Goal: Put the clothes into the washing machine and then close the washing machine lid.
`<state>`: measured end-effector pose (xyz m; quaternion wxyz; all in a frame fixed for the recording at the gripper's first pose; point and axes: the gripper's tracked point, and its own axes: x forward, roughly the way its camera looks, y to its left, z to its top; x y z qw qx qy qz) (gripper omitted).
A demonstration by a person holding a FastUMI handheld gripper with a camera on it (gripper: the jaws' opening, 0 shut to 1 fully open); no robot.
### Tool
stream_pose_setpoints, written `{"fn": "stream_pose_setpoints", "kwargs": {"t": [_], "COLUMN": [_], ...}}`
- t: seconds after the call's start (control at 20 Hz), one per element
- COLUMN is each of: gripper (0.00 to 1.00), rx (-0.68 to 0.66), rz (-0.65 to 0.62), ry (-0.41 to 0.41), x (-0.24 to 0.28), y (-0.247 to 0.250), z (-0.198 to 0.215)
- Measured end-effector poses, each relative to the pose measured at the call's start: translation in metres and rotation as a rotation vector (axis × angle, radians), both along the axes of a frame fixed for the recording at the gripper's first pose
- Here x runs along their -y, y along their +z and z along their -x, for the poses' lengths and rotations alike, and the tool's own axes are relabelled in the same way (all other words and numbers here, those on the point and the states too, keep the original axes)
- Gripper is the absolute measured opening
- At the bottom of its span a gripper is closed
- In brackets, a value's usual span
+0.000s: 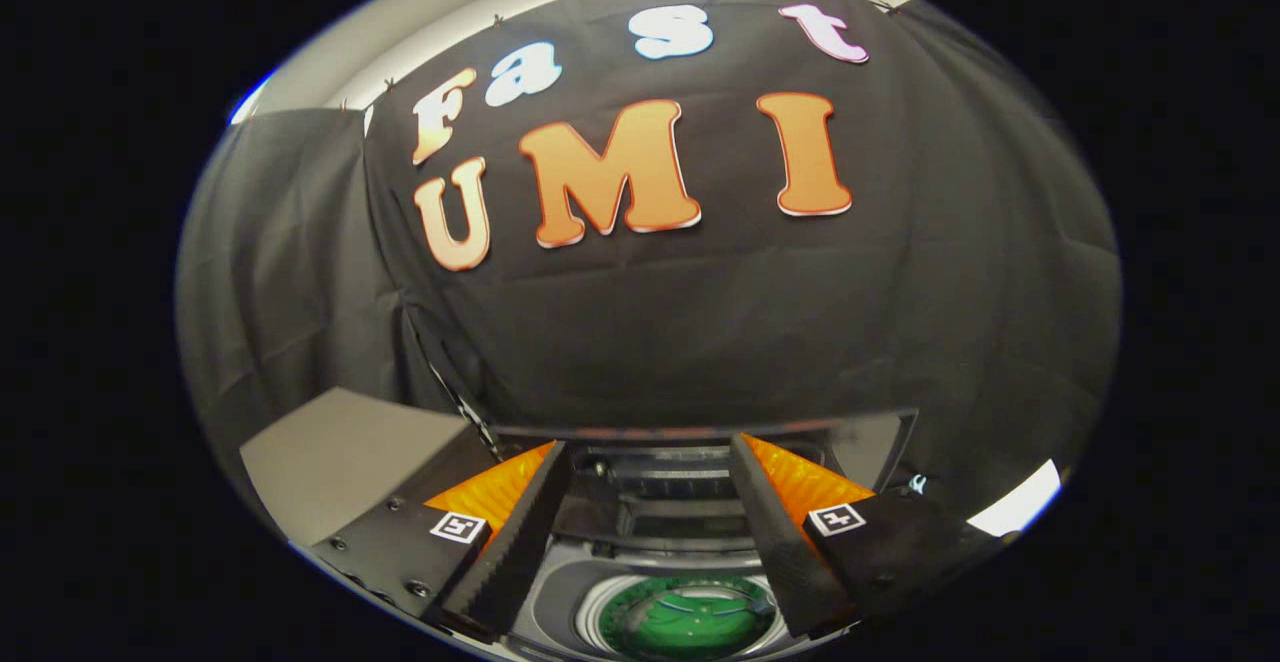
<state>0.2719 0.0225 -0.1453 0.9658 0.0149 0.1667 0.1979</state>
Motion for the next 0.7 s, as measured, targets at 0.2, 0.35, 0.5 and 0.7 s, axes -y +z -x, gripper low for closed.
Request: {"fn": "stream_pose_setpoints", "kwargs": {"t": [0.2,0.35,0.5,0.7], "gripper": [1.00,1.00,1.00,1.00], "rx": [0.061,0.044,-0.026,-0.136], "rz": [0.023,0.037,0.091,0.122], "ry": [-0.030,-0.047,-0.061,-0.103], "x": [0.000,-0.007,-0.008,-0.007], "y": [0.033,0.032,-0.005,-0.055], "z": [-0.056,-0.097,-0.130,-0.160]}}
